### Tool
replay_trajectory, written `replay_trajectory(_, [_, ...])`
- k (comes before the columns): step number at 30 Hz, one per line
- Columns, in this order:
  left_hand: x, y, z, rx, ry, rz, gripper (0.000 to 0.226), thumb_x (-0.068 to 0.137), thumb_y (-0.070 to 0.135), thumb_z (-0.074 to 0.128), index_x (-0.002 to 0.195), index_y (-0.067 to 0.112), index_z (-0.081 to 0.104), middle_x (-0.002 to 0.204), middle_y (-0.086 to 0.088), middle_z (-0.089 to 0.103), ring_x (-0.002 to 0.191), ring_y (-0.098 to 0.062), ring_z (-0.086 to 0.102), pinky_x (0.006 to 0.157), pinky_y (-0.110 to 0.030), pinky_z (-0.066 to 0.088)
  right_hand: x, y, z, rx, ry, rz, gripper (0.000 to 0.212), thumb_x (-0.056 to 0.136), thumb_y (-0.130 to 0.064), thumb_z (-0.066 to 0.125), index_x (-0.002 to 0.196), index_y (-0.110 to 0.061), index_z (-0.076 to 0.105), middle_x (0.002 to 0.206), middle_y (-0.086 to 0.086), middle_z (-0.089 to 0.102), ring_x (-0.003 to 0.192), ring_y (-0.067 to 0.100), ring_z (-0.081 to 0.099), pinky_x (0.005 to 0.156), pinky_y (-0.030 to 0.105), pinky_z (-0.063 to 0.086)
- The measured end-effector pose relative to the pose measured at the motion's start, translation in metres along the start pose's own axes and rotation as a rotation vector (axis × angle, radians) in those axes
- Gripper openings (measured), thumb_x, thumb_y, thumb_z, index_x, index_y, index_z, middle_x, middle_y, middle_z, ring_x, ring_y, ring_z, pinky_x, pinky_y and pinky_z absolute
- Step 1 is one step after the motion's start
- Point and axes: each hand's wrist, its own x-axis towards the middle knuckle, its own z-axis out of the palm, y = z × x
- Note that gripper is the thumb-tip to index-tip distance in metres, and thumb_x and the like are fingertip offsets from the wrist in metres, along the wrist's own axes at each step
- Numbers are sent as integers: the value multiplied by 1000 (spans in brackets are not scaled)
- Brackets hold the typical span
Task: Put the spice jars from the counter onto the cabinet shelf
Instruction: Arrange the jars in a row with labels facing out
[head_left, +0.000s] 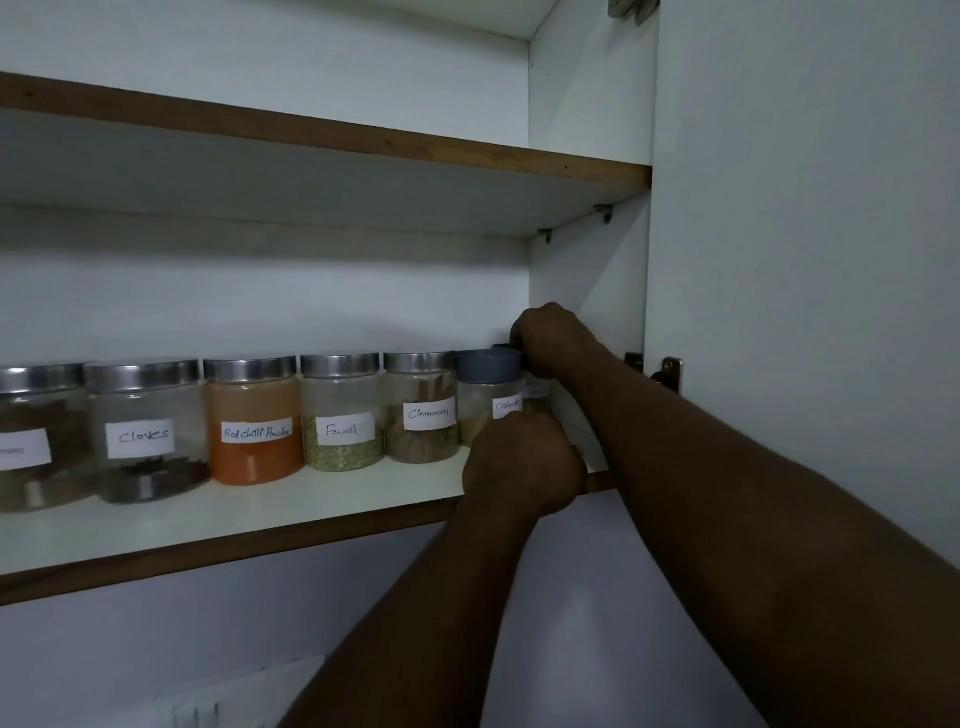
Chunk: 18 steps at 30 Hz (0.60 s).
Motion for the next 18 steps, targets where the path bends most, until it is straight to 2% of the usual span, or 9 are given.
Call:
replay_trajectory(3, [-3, -2, -7, -50, 18, -63, 47, 110, 29, 26, 140, 9, 56, 130, -12, 59, 114, -33, 57, 95, -39, 43, 3, -1, 5, 12, 15, -16, 23, 89, -3, 69, 110, -5, 77, 109, 15, 75, 103, 30, 69, 90, 37, 57])
replay_trajectory(5, [-6, -3, -7, -104, 46, -60, 48, 109, 35, 29, 136, 12, 61, 134, -9, 61, 120, -28, 58, 94, -34, 42, 5, -2, 8, 13, 13, -22, 21, 90, -5, 69, 110, -5, 77, 110, 15, 75, 104, 31, 68, 91, 38, 57])
replay_trajectory(6, [-7, -4, -7, -132, 63, -64, 46, 108, 39, 35, 127, 11, 66, 130, -8, 65, 117, -25, 60, 89, -31, 42, 7, -2, 7, 16, 6, -20, 21, 91, -7, 69, 110, -6, 77, 110, 14, 75, 106, 31, 68, 92, 38, 56])
replay_trajectory(8, [-12, -8, -12, -227, 100, -147, 42, 100, 46, 50, 103, 11, 73, 109, -8, 73, 102, -23, 66, 76, -28, 43, 9, 0, 5, 29, -7, -13, 23, 90, -11, 71, 112, -10, 78, 111, 12, 75, 107, 31, 67, 91, 37, 56])
replay_trajectory(11, [-19, -19, -15, -322, 120, -228, 46, 93, 55, 60, 91, 12, 74, 95, -9, 73, 94, -25, 68, 79, -33, 53, 8, 0, 4, 20, -29, -34, 25, 91, -11, 70, 114, -12, 77, 114, 11, 75, 109, 31, 66, 90, 36, 55])
replay_trajectory(14, [-27, -31, -17, -368, 102, -258, 47, 91, 57, 63, 84, 11, 71, 91, -9, 72, 91, -26, 68, 80, -36, 54, 6, 1, -5, 21, -32, -31, 38, 91, -13, 72, 127, -6, 67, 124, 15, 70, 114, 32, 64, 97, 39, 54])
replay_trajectory(16, [-30, -39, -17, -377, 96, -288, 49, 89, 59, 64, 87, 12, 73, 91, -7, 73, 92, -24, 68, 80, -35, 54, 4, 3, -21, 126, 62, 9, 49, 87, -10, 74, 134, -6, 62, 129, 18, 66, 117, 33, 63, 100, 40, 53])
replay_trajectory(18, [-33, -43, -18, -383, 90, -305, 48, 87, 61, 65, 94, 15, 77, 95, -4, 74, 94, -21, 68, 80, -33, 53, -1, 0, -45, 317, 193, 50, 47, 88, -3, 68, 134, -11, 65, 133, 16, 65, 120, 31, 63, 103, 38, 52])
